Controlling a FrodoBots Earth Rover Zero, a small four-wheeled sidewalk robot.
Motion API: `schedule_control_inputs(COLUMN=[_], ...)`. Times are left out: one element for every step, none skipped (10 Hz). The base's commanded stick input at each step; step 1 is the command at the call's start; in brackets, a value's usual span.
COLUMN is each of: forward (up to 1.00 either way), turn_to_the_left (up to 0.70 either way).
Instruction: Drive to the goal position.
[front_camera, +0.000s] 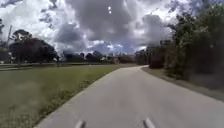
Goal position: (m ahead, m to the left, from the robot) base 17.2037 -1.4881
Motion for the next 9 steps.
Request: schedule_control_inputs(forward=[0.70, 0.70, 0.70, 0.70, 0.70, 0.70, 0.70, 0.70, 0.70], turn_to_the_left=[0.00, 0.00, 0.00, 0.00, 0.00, 0.00, 0.00, 0.00, -0.02])
